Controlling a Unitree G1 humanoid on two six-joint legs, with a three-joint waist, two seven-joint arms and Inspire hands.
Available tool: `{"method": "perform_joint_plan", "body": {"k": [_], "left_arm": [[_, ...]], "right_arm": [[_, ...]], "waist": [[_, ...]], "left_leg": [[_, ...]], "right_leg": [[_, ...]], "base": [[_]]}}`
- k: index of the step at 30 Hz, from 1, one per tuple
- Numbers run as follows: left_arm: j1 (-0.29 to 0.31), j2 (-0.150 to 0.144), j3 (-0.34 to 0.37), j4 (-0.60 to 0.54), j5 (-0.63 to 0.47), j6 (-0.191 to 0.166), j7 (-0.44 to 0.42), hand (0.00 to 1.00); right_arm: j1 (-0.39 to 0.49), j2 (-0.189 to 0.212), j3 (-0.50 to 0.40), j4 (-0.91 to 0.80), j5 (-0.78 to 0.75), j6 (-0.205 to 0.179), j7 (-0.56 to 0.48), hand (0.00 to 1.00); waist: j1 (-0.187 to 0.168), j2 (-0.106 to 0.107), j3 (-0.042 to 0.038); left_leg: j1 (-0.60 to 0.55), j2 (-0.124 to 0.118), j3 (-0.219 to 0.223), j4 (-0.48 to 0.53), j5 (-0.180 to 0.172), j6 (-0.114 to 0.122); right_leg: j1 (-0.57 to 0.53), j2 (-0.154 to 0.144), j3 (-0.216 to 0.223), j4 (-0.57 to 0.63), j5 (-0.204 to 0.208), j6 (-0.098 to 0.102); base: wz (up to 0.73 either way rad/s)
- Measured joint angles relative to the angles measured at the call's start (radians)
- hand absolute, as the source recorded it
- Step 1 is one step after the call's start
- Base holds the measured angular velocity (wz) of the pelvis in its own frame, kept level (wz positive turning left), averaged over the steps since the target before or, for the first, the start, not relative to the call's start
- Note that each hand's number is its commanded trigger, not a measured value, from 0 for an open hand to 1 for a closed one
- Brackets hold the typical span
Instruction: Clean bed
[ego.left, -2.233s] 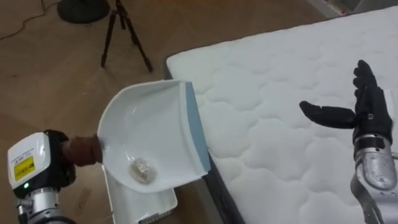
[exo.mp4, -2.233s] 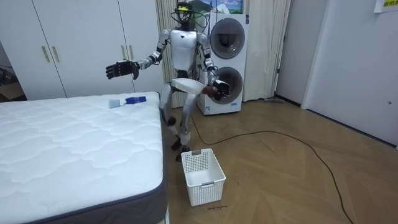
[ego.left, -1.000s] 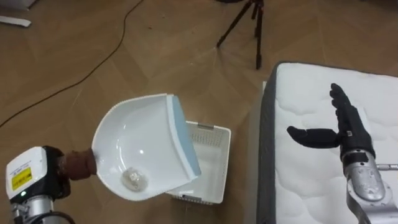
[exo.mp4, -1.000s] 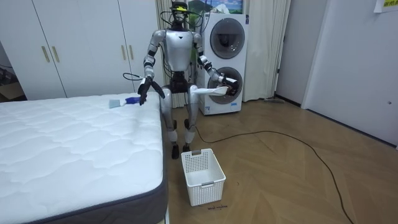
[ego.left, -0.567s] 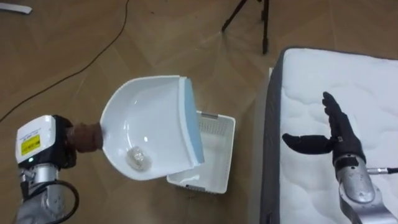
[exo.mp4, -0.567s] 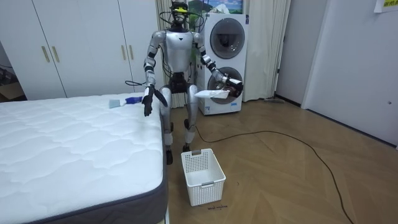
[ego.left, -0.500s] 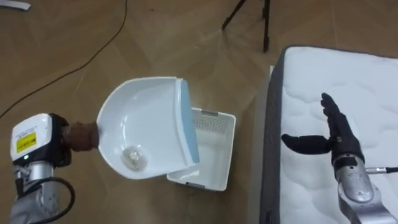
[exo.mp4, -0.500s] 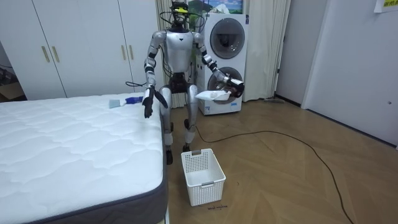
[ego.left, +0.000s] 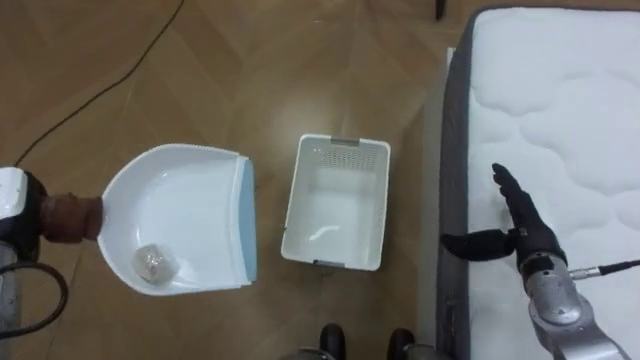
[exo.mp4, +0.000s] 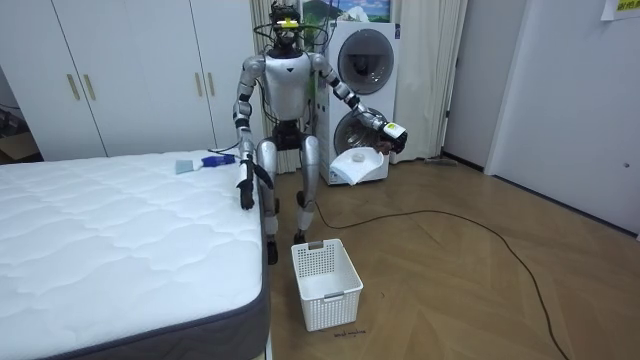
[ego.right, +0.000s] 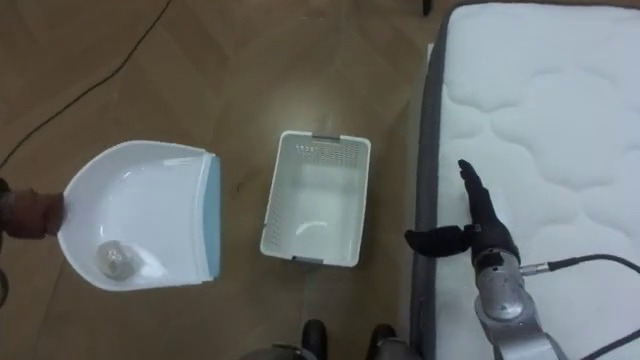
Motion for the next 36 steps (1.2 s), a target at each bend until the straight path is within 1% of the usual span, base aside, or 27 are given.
{"method": "perform_joint_plan", "body": {"k": [1, 2, 4, 5, 6, 7, 8, 9, 10, 11, 12, 13, 14, 15, 16, 17, 19, 22, 24, 25, 26, 27, 28, 30, 31, 36], "left_arm": [[-0.006, 0.001, -0.002, 0.008, -0.001, 0.002, -0.016, 1.0], [-0.01, 0.002, -0.009, 0.009, -0.003, 0.005, -0.024, 1.0], [-0.023, 0.005, -0.045, 0.014, -0.032, 0.02, -0.042, 1.0], [-0.025, 0.006, -0.054, 0.017, -0.038, 0.022, -0.05, 1.0], [-0.028, 0.007, -0.067, 0.032, -0.044, 0.025, -0.063, 1.0], [-0.035, 0.009, -0.077, 0.05, -0.056, 0.03, -0.083, 1.0], [-0.036, 0.01, -0.079, 0.055, -0.064, 0.036, -0.095, 1.0], [-0.043, 0.013, -0.085, 0.074, -0.085, 0.042, -0.115, 1.0], [-0.058, 0.014, -0.106, 0.103, -0.113, 0.05, -0.14, 1.0], [-0.062, 0.014, -0.11, 0.114, -0.119, 0.055, -0.153, 1.0], [-0.062, 0.014, -0.11, 0.124, -0.12, 0.065, -0.173, 1.0], [-0.062, 0.014, -0.11, 0.128, -0.119, 0.078, -0.193, 1.0], [-0.064, 0.014, -0.111, 0.128, -0.119, 0.082, -0.203, 1.0], [-0.07, 0.014, -0.117, 0.136, -0.119, 0.085, -0.218, 1.0], [-0.074, 0.014, -0.132, 0.144, -0.122, 0.085, -0.236, 1.0], [-0.076, 0.015, -0.142, 0.148, -0.128, 0.086, -0.246, 1.0], [-0.1, 0.018, -0.167, 0.168, -0.157, 0.086, -0.288, 1.0], [-0.127, 0.028, -0.17, 0.185, -0.185, 0.083, -0.33, 1.0], [-0.141, 0.046, -0.175, 0.186, -0.216, 0.082, -0.352, 1.0], [-0.147, 0.054, -0.179, 0.187, -0.234, 0.082, -0.363, 1.0], [-0.151, 0.056, -0.184, 0.19, -0.245, 0.082, -0.366, 1.0], [-0.162, 0.056, -0.189, 0.197, -0.259, 0.082, -0.378, 1.0], [-0.174, 0.056, -0.197, 0.207, -0.263, 0.082, -0.391, 1.0], [-0.19, 0.056, -0.201, 0.219, -0.263, 0.082, -0.403, 1.0], [-0.192, 0.056, -0.201, 0.223, -0.263, 0.083, -0.403, 1.0], [-0.196, 0.056, -0.215, 0.223, -0.263, 0.083, -0.408, 1.0]], "right_arm": [[-0.005, -0.003, 0.0, 0.001, 0.0, -0.004, 0.001, 0.0], [-0.006, -0.005, 0.0, 0.001, 0.0, -0.009, 0.001, 0.0], [-0.004, -0.019, 0.0, 0.0, -0.001, -0.03, 0.004, 0.0], [-0.005, -0.022, 0.0, -0.001, -0.005, -0.035, 0.004, 0.0], [-0.008, -0.025, 0.0, -0.011, -0.017, -0.037, 0.005, 0.0], [-0.008, -0.026, -0.001, -0.031, -0.022, -0.039, 0.005, 0.0], [-0.008, -0.026, 0.0, -0.043, -0.025, -0.04, 0.008, 0.0], [-0.009, -0.028, 0.0, -0.057, -0.038, -0.045, 0.011, 0.0], [-0.006, -0.034, 0.0, -0.074, -0.046, -0.045, 0.015, 0.0], [-0.006, -0.036, 0.0, -0.08, -0.047, -0.046, 0.017, 0.0], [-0.011, -0.036, 0.0, -0.083, -0.052, -0.047, 0.024, 0.0], [-0.012, -0.038, 0.0, -0.092, -0.054, -0.047, 0.029, 0.0], [-0.012, -0.039, 0.0, -0.097, -0.054, -0.048, 0.031, 0.0], [-0.012, -0.039, 0.0, -0.1, -0.053, -0.048, 0.037, 0.0], [-0.012, -0.042, 0.0, -0.103, -0.052, -0.048, 0.042, 0.0], [-0.012, -0.044, -0.001, -0.106, -0.052, -0.047, 0.044, 0.0], [-0.012, -0.058, -0.001, -0.111, -0.052, -0.048, 0.05, 0.0], [-0.009, -0.068, -0.004, -0.115, -0.052, -0.056, 0.066, 0.0], [-0.01, -0.071, -0.004, -0.117, -0.053, -0.056, 0.07, 0.0], [-0.01, -0.073, -0.004, -0.118, -0.053, -0.058, 0.07, 0.0], [-0.01, -0.074, -0.004, -0.119, -0.051, -0.059, 0.07, 0.0], [-0.009, -0.078, -0.005, -0.122, -0.044, -0.065, 0.07, 0.0], [-0.009, -0.078, -0.005, -0.124, -0.043, -0.067, 0.07, 0.0], [-0.01, -0.078, -0.005, -0.124, -0.043, -0.067, 0.071, 0.0], [-0.01, -0.078, -0.005, -0.125, -0.043, -0.066, 0.075, 0.0], [-0.01, -0.078, -0.005, -0.125, -0.035, -0.066, 0.08, 0.0]], "waist": [[-0.008, 0.014, 0.0004], [-0.011, 0.02, 0.0003], [-0.016, 0.038, 0.0006], [-0.02, 0.041, 0.0003], [-0.036, 0.052, -0.001], [-0.042, 0.061, -0.0003], [-0.043, 0.065, -0.0001], [-0.052, 0.079, 0.0008], [-0.069, 0.095, -0.0008], [-0.075, 0.099, -0.0017], [-0.081, 0.106, -0.0061], [-0.093, 0.123, -0.007], [-0.098, 0.129, -0.0069], [-0.099, 0.13, -0.0068], [-0.108, 0.138, -0.0102], [-0.116, 0.144, -0.011], [-0.143, 0.159, -0.007], [-0.158, 0.167, -0.0051], [-0.163, 0.168, -0.0048], [-0.168, 0.171, -0.0036], [-0.171, 0.175, -0.0017], [-0.172, 0.184, 0.0023], [-0.173, 0.19, 0.0042], [-0.171, 0.194, 0.0029], [-0.171, 0.195, 0.0023], [-0.183, 0.197, 0.0018]], "left_leg": [[-0.008, -0.003, 0.002, 0.001, 0.0, 0.0], [-0.012, -0.004, 0.005, 0.001, 0.0, 0.0], [-0.02, -0.009, 0.022, 0.003, 0.0, 0.0], [-0.021, -0.013, 0.027, 0.003, 0.0, 0.0], [-0.023, -0.019, 0.035, 0.001, 0.0, 0.0], [-0.025, -0.019, 0.05, -0.001, 0.0, 0.0], [-0.028, -0.019, 0.057, -0.001, 0.0, 0.0], [-0.033, -0.023, 0.062, -0.001, 0.0, 0.0], [-0.034, -0.032, 0.063, -0.002, 0.002, 0.004], [-0.032, -0.035, 0.072, -0.002, 0.002, 0.004], [-0.03, -0.037, 0.086, -0.002, 0.002, 0.004], [-0.028, -0.037, 0.087, -0.002, 0.002, 0.004], [-0.026, -0.037, 0.089, -0.003, 0.002, 0.004], [-0.016, -0.034, 0.114, -0.009, 0.002, 0.004], [-0.011, -0.033, 0.128, -0.009, 0.002, 0.004], [-0.009, -0.032, 0.134, -0.011, 0.002, 0.004], [0.001, -0.033, 0.156, -0.018, 0.002, 0.004], [0.006, -0.035, 0.173, -0.013, 0.002, 0.004], [0.005, -0.034, 0.182, -0.011, 0.002, 0.004], [0.006, -0.034, 0.188, -0.009, 0.001, 0.004], [0.007, -0.033, 0.19, -0.008, 0.001, 0.004], [0.009, -0.03, 0.197, -0.007, 0.0, 0.006], [0.013, -0.026, 0.211, -0.008, -0.002, 0.006], [0.02, -0.016, 0.237, -0.007, -0.008, 0.007], [0.023, -0.015, 0.242, -0.008, -0.01, 0.005], [0.023, -0.013, 0.245, -0.007, -0.01, 0.005]], "right_leg": [[-0.017, -0.002, 0.01, 0.014, 0.0, 0.0], [-0.025, -0.003, 0.019, 0.021, -0.001, 0.001], [-0.052, -0.016, 0.025, 0.051, -0.009, 0.003], [-0.059, -0.02, 0.031, 0.061, -0.014, 0.004], [-0.074, -0.021, 0.054, 0.078, -0.023, 0.006], [-0.094, -0.022, 0.073, 0.096, -0.024, 0.005], [-0.106, -0.022, 0.081, 0.104, -0.025, 0.005], [-0.121, -0.023, 0.085, 0.121, -0.029, 0.003], [-0.124, -0.033, 0.094, 0.138, -0.04, 0.002], [-0.126, -0.036, 0.1, 0.147, -0.049, 0.003], [-0.135, -0.039, 0.108, 0.16, -0.059, 0.001], [-0.137, -0.041, 0.108, 0.169, -0.061, -0.003], [-0.137, -0.041, 0.112, 0.171, -0.063, -0.005], [-0.137, -0.041, 0.129, 0.179, -0.073, -0.005], [-0.135, -0.042, 0.138, 0.184, -0.081, -0.004], [-0.134, -0.045, 0.142, 0.185, -0.083, -0.004], [-0.134, -0.05, 0.157, 0.202, -0.091, -0.003], [-0.141, -0.046, 0.172, 0.218, -0.096, -0.002], [-0.15, -0.039, 0.191, 0.226, -0.097, -0.003], [-0.154, -0.038, 0.2, 0.233, -0.099, -0.005], [-0.154, -0.036, 0.202, 0.233, -0.099, -0.005], [-0.154, -0.032, 0.211, 0.234, -0.099, -0.005], [-0.155, -0.03, 0.217, 0.236, -0.1, -0.005], [-0.153, -0.024, 0.227, 0.236, -0.101, -0.005], [-0.153, -0.021, 0.234, 0.238, -0.103, -0.005], [-0.154, -0.018, 0.237, 0.236, -0.105, -0.004]], "base": [[-0.06], [-0.08], [-0.12], [-0.07], [-0.08], [-0.13], [-0.21], [-0.08], [0.0], [0.0], [-0.07], [-0.08], [-0.04], [-0.08], [-0.08], [0.0], [0.02], [-0.09], [-0.1], [-0.1], [-0.09], [-0.11], [-0.13], [-0.17], [-0.16], [-0.02]]}}
